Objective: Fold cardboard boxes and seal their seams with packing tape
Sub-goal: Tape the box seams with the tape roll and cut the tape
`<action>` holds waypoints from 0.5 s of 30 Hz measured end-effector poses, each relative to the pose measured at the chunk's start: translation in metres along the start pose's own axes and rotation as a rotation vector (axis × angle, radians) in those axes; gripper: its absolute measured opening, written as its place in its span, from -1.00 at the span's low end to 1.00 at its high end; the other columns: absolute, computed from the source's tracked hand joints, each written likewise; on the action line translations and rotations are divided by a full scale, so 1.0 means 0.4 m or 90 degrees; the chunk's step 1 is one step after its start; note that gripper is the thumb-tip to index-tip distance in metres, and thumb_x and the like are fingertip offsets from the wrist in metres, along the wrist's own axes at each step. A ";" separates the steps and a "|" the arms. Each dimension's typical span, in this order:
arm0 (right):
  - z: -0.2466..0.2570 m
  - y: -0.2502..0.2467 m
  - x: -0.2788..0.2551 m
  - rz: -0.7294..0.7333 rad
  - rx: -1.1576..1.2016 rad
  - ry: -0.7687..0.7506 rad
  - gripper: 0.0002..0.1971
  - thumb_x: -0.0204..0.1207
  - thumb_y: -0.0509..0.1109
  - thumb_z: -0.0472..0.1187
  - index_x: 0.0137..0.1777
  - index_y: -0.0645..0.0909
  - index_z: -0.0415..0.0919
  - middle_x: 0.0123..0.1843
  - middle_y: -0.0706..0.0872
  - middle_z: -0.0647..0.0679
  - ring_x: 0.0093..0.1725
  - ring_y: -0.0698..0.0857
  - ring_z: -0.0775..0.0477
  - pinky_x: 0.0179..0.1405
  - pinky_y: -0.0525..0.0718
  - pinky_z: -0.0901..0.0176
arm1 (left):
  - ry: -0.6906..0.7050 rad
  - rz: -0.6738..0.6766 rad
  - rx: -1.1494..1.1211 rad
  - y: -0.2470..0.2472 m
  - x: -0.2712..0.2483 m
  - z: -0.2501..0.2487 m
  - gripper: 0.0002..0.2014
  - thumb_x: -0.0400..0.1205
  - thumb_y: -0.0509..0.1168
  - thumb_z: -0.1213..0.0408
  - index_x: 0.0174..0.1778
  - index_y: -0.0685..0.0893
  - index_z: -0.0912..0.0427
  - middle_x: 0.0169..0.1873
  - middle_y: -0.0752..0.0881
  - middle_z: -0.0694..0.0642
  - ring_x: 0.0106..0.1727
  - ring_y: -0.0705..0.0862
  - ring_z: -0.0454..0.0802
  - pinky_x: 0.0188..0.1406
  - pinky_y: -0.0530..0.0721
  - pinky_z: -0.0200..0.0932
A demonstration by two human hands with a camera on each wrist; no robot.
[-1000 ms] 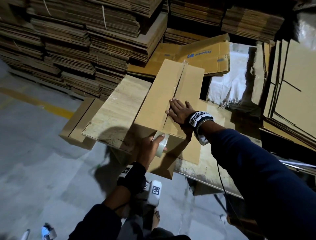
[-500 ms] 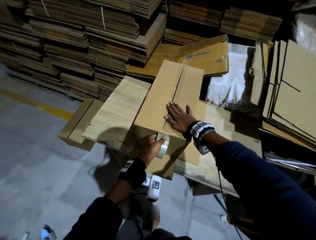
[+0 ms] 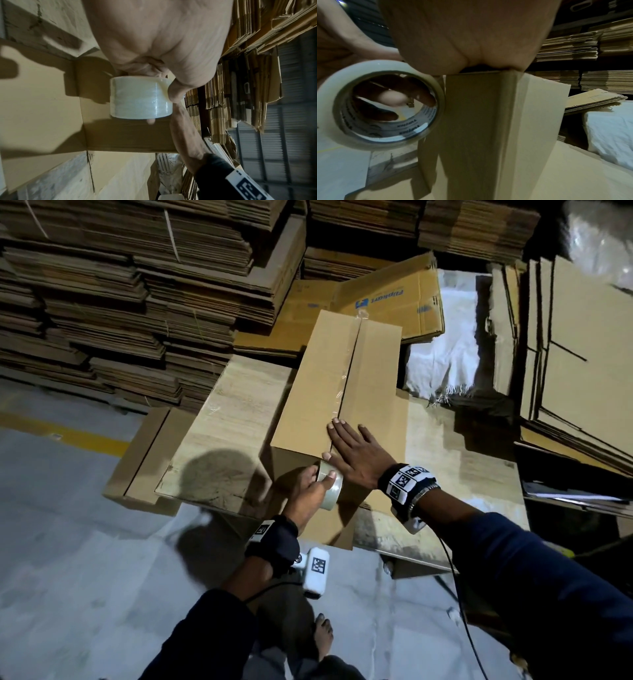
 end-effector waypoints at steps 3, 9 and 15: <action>0.003 0.000 -0.003 -0.008 0.006 -0.009 -0.18 0.78 -0.33 0.38 0.85 -0.24 -0.15 0.86 -0.14 -0.16 0.85 -0.13 -0.09 0.81 -0.08 -0.25 | -0.035 0.067 -0.049 -0.001 0.011 0.010 -0.65 0.81 0.35 0.26 0.48 0.59 0.30 0.17 0.84 0.27 -0.17 0.90 0.04 -0.31 0.73 -0.28; 0.001 -0.005 -0.004 -0.013 0.016 0.003 -0.14 0.75 -0.31 0.45 0.86 -0.23 -0.12 0.87 -0.12 -0.11 0.85 -0.13 -0.04 0.82 -0.11 -0.20 | -0.101 0.100 -0.052 -0.012 0.049 0.041 -0.54 0.78 0.40 0.27 0.56 0.51 0.34 0.07 0.89 0.25 -0.06 0.90 0.19 -0.28 0.78 -0.18; 0.007 -0.003 -0.010 -0.035 -0.014 0.030 -0.16 0.78 -0.21 0.42 0.86 -0.19 -0.14 0.88 -0.09 -0.09 0.85 -0.11 -0.04 0.82 -0.04 -0.19 | -0.118 0.034 -0.017 -0.003 0.064 0.049 -0.81 0.76 0.41 0.34 0.22 0.74 0.35 0.05 0.85 0.43 -0.28 0.81 0.18 -0.47 0.75 -0.20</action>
Point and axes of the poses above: each hand's wrist, its own x-axis towards the middle knuckle, its own y-axis out of the palm, z = x × y, the point moved 6 cm from there along x, towards the middle knuckle
